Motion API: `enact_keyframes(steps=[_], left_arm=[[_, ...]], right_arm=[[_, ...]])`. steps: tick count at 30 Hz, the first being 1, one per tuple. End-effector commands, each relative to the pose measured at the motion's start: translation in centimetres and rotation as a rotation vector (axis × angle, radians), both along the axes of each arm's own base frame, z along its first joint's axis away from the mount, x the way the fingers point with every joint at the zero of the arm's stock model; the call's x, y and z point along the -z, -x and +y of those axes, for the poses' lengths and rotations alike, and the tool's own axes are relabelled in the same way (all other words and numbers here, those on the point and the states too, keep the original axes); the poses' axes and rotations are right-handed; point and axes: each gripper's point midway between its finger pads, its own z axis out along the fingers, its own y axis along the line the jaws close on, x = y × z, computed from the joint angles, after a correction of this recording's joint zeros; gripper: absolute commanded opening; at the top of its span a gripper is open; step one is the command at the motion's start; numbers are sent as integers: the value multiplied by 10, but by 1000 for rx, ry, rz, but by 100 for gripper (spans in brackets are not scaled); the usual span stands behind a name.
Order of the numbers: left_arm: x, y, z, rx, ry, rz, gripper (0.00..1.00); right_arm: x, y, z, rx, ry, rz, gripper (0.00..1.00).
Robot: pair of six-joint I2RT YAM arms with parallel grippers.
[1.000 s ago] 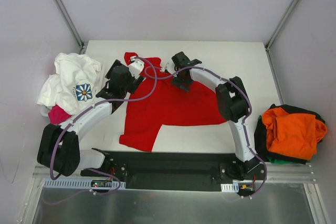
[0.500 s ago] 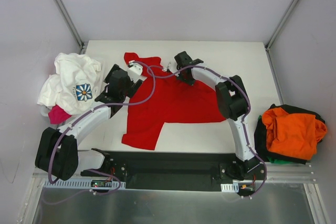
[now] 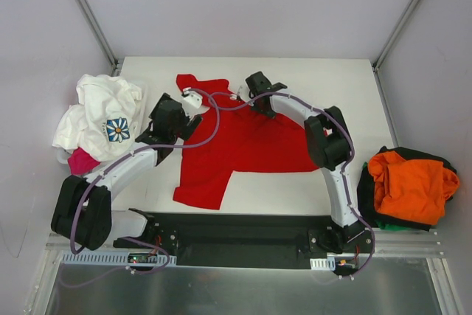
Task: Fold and stack the t-shirts
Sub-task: Flatten out the tshirt
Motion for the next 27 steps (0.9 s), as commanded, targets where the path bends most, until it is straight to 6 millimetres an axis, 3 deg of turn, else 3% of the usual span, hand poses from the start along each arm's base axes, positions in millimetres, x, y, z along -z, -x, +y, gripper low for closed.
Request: enact_keyframes(steps=[1, 6, 12, 16, 27], left_arm=[[31, 5, -22, 88, 58, 102, 99], [70, 37, -59, 279, 38, 266, 99], [105, 64, -87, 388, -50, 363, 100], [116, 68, -92, 395, -81, 392, 99], [128, 80, -79, 366, -106, 422, 99]], right_arm=[[-69, -8, -16, 30, 21, -143, 1], [-88, -8, -22, 43, 41, -180, 1], [-86, -11, -29, 45, 81, -181, 1], [-75, -17, -40, 59, 107, -167, 1], [-67, -40, -70, 98, 140, -172, 2]])
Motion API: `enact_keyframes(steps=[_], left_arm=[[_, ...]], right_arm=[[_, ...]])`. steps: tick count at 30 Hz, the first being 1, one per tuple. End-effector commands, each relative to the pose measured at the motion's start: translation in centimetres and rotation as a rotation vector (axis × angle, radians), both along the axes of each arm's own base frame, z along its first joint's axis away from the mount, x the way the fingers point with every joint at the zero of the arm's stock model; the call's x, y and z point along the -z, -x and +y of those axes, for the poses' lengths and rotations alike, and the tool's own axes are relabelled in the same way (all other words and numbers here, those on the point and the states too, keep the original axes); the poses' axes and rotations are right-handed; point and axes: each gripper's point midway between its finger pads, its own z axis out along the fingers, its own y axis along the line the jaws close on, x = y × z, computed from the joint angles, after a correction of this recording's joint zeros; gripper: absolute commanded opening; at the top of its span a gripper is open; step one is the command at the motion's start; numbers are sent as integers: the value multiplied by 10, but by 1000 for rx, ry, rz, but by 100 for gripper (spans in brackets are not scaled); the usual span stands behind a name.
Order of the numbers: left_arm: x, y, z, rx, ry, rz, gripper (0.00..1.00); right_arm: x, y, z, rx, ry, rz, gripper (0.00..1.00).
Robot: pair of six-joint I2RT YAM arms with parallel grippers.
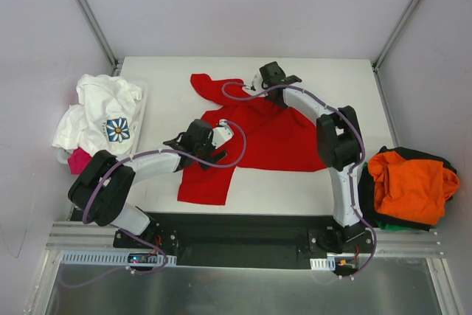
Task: Fold and stack the t-shirts
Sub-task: Flatten out the tshirt
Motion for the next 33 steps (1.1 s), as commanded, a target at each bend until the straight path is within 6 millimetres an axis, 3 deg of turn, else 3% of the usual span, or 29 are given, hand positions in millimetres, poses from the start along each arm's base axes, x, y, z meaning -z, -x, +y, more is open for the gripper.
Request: enact_keyframes(steps=[1, 18, 21, 23, 26, 28, 33], left_arm=[[21, 19, 15, -9, -63, 61, 99], [31, 26, 21, -17, -77, 84, 99], [30, 26, 20, -18, -72, 80, 99], [28, 26, 20, -17, -69, 74, 99], [27, 25, 20, -17, -69, 69, 99], [26, 25, 21, -21, -71, 67, 99], [25, 25, 22, -25, -71, 62, 99]], right_arm=[[-16, -20, -14, 22, 25, -57, 3], [-38, -37, -27, 8, 86, -111, 19], [-39, -35, -30, 11, 80, -108, 30], [-38, -34, -30, 13, 77, -105, 30], [-30, -35, -33, 16, 85, -91, 18], [-28, -35, -35, 22, 84, -88, 18], [-30, -33, -31, 25, 52, -93, 35]])
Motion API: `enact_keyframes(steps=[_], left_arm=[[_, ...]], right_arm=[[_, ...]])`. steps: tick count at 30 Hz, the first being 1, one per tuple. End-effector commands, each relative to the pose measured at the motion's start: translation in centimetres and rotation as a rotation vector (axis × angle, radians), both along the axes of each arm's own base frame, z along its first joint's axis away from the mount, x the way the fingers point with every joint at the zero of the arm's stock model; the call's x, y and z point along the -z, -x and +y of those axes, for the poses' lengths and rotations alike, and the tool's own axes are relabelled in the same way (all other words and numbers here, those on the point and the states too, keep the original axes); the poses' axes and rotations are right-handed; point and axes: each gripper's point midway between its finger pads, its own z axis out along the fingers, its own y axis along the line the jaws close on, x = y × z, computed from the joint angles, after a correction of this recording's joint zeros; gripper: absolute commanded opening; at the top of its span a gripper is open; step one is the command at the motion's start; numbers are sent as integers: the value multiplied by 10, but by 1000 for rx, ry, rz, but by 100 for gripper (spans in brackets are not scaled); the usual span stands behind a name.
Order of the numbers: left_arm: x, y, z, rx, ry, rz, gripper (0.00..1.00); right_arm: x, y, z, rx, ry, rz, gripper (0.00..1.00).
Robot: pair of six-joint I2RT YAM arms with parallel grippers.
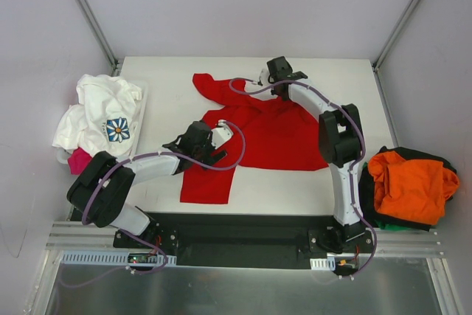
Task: Fold and stack the t-shirts
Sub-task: Flatten out the tshirt
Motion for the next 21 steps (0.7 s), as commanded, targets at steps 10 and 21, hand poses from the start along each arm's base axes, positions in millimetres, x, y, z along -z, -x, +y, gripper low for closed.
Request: enact_keyframes(steps=[10, 21], left_arm=[[24, 26, 20, -14, -89, 100, 99], [27, 26, 21, -16, -98, 104, 99]], right_arm=[[9, -17, 13, 18, -82, -37, 49], [45, -3, 23, 33, -160, 50, 50]])
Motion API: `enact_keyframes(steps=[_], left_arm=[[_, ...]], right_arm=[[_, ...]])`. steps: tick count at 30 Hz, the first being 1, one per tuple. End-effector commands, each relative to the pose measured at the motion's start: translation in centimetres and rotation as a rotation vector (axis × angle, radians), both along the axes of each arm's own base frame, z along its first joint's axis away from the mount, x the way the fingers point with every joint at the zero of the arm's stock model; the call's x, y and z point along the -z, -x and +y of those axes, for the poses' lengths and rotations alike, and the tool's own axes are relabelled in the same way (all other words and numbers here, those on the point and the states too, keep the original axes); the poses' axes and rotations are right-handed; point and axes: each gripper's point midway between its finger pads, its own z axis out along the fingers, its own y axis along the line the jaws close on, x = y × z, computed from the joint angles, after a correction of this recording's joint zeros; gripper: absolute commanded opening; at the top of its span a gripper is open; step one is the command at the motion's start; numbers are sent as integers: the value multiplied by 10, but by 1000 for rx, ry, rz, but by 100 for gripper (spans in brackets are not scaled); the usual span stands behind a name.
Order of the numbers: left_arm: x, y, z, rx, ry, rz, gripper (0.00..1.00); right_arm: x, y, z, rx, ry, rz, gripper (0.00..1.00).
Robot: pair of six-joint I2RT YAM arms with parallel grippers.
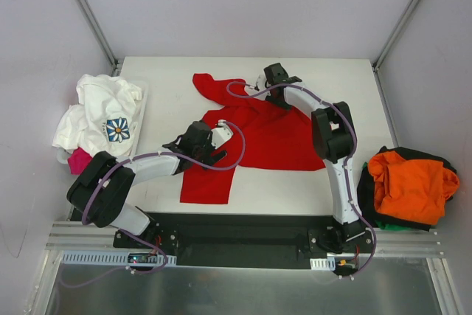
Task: Fold and stack the t-shirts
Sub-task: Flatten out the tshirt
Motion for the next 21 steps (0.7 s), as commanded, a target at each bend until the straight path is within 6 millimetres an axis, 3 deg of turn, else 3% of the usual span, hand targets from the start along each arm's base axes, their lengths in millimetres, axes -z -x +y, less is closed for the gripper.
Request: enact_keyframes(steps=[1, 10, 15, 18, 21], left_arm=[[28, 26, 21, -12, -101, 108, 99], [28, 27, 24, -20, -107, 104, 99], [28, 28, 25, -18, -111, 105, 99], [28, 27, 24, -19, -109, 104, 99], [27, 26, 23, -20, -106, 102, 99]], right_arm=[[-8, 1, 9, 13, -76, -12, 50], [28, 16, 20, 22, -151, 95, 45], [31, 33, 37, 17, -265, 157, 44], [32, 36, 37, 17, -261, 165, 38], [36, 37, 36, 15, -254, 178, 20]])
